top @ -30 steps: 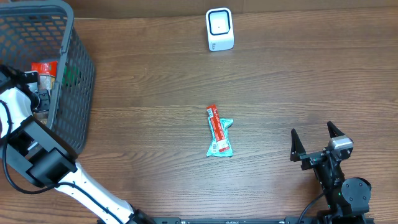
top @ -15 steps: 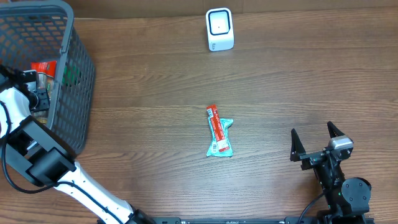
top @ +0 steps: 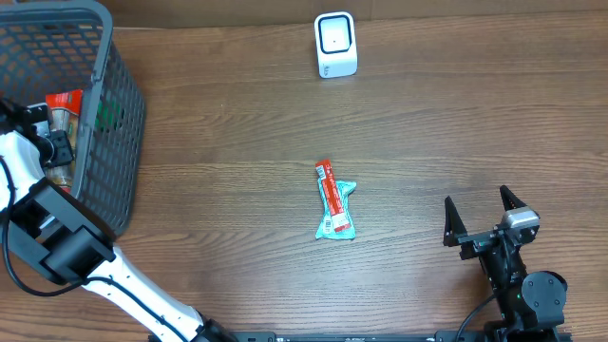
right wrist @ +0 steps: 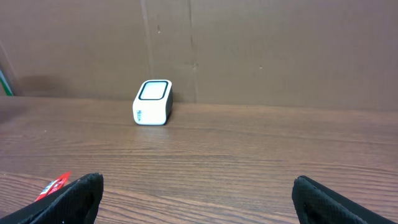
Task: Scan the item barcode
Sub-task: 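Grasp the long snack pack with Kleenex tissue pack using left gripper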
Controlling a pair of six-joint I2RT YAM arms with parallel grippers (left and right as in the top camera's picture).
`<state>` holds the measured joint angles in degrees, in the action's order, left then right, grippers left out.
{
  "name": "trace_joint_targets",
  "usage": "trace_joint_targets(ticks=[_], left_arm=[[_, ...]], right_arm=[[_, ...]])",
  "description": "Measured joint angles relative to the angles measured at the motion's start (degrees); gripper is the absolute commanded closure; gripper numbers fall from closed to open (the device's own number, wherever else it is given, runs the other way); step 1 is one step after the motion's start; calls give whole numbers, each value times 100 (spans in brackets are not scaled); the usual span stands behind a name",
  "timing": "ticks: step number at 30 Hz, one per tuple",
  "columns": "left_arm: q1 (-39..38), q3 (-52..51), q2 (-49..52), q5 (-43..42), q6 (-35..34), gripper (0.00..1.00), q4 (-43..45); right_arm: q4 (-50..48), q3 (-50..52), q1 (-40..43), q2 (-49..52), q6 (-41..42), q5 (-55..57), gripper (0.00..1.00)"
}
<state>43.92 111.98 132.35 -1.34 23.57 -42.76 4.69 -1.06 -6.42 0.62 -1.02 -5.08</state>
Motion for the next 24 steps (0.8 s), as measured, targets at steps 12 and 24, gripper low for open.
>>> trace_joint_targets(ticks=[12,24], left_arm=[[0,350,-1812,-20,-505,91,293],[0,-195,-1720,-20,-350,91,17]], right_arm=[[0,0,0,0,0,-2,0],[2,0,-2,0,-2,0,0]])
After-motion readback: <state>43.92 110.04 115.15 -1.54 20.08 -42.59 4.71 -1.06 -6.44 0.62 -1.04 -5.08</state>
